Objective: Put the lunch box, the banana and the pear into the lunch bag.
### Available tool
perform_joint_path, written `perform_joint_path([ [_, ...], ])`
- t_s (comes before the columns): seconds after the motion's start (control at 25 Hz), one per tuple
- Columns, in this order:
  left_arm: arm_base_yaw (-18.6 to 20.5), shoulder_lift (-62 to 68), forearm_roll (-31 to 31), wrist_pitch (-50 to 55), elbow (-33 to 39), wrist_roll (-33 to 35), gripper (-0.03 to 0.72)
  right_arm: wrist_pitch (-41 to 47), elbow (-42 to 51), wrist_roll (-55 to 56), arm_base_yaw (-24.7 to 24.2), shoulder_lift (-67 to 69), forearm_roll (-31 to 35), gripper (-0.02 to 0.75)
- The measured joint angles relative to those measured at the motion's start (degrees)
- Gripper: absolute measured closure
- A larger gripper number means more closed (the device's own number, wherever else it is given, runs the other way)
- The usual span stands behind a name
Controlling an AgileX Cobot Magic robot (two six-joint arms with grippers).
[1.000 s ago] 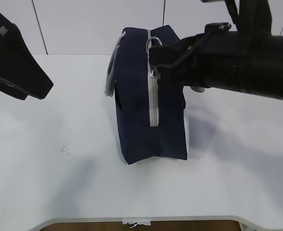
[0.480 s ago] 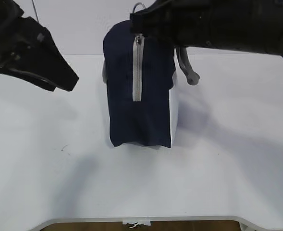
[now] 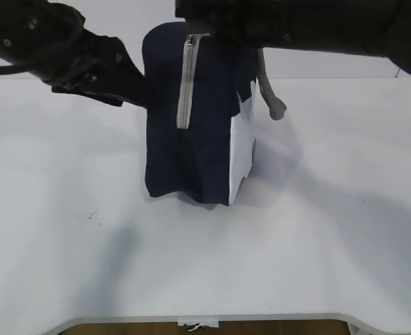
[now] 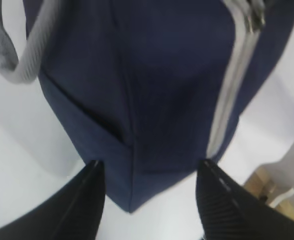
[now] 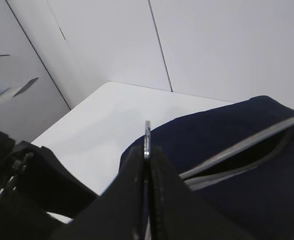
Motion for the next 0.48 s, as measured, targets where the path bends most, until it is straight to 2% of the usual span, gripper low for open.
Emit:
perform_joint_path([
  [0.2, 0.0, 2.5, -5.15, -3.75, 0.0, 5.09, 0.241, 0.0, -0.09, 0.13, 0.0, 0.0, 0.0, 0.737],
  [0.36, 0.0, 4.74, -11.51, -4.76, 0.0, 10.82, 0.243, 0.0, -0.09, 0.13, 0.0, 0.0, 0.0, 0.737],
  [0.44, 0.0, 5.24, -13.46, -4.87, 0.0, 12.98, 0.274, 0.0, -0.09, 0.13, 0.0, 0.0, 0.0, 0.737],
  [0.48, 0.0, 5.38, -13.64, -4.87, 0.0, 13.42, 0.322, 0.0, -0.09, 0.13, 0.0, 0.0, 0.0, 0.737],
])
